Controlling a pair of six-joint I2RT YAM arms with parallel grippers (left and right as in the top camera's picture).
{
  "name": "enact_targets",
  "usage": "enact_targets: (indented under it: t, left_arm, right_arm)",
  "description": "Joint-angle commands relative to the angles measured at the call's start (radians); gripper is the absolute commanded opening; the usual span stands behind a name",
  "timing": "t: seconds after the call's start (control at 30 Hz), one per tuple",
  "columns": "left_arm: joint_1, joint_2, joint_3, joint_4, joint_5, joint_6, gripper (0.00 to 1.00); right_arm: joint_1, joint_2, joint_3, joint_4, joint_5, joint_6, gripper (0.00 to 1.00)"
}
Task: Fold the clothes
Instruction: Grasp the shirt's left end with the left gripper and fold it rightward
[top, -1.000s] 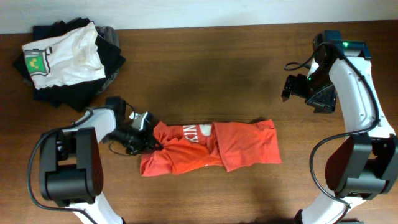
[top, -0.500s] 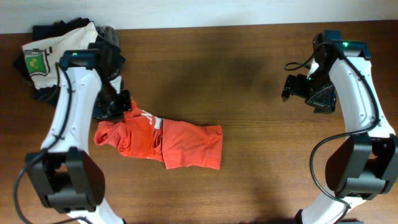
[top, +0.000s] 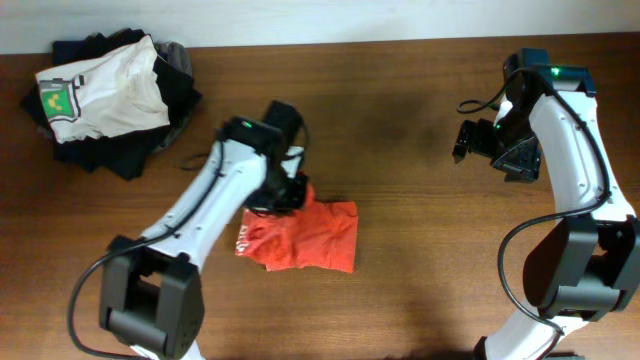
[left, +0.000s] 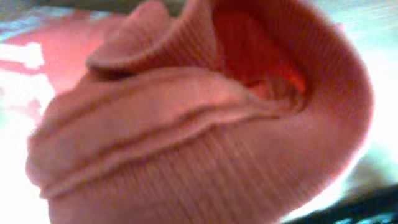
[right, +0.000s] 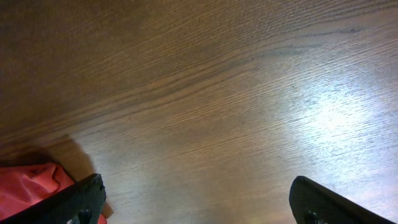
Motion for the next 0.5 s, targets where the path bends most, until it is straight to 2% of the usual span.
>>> enact_targets:
  t: [0.0,0.07,0.1,0.13,0.17,0.2,0.27,0.47]
  left_arm:
    - [-0.047,-0.006,-0.055,0.093,0.120,-0.095,0.02]
    - [-0.071,-0.006,-0.073,0.132,0.119,-0.129,0.04]
    - [-0.084,-0.006,-0.081,0.146,0.119,-0.141,0.12]
    - [-0.091,-0.006,-0.082,0.149,0.119,-0.143,0.31]
    - [-0.098,-0.006,-0.083,0.150,0.118,-0.142,0.60]
    - [-0.104,-0.006,-0.083,0.150,0.118,-0.142,0.64]
    - [-0.112,-0.006,-0.083,0.153,0.119,-0.143,0.65]
    - [-0.108,-0.025,-0.014,0.121,0.222,-0.118,0.64]
  right_arm:
    - [-0.001,0.004,0.011,0.001,0.006,-0.006,0.98]
    - [-0.001,0.004,0.011,0.001,0.006,-0.006,0.98]
    - [-0.001,0.004,0.011,0.001,0.006,-0.006,0.99]
    - [-0.001,0.004,0.011,0.001,0.006,-0.006,0.98]
    - [-0.001,0.004,0.011,0.001,0.006,-0.006,0.98]
    - [-0.001,0.004,0.011,0.001,0.006,-0.006,0.98]
    - [-0.001,0.004,0.011,0.001,0.006,-0.006,0.98]
    - [-0.001,0.004,0.011,0.001,0.006,-0.006,0.98]
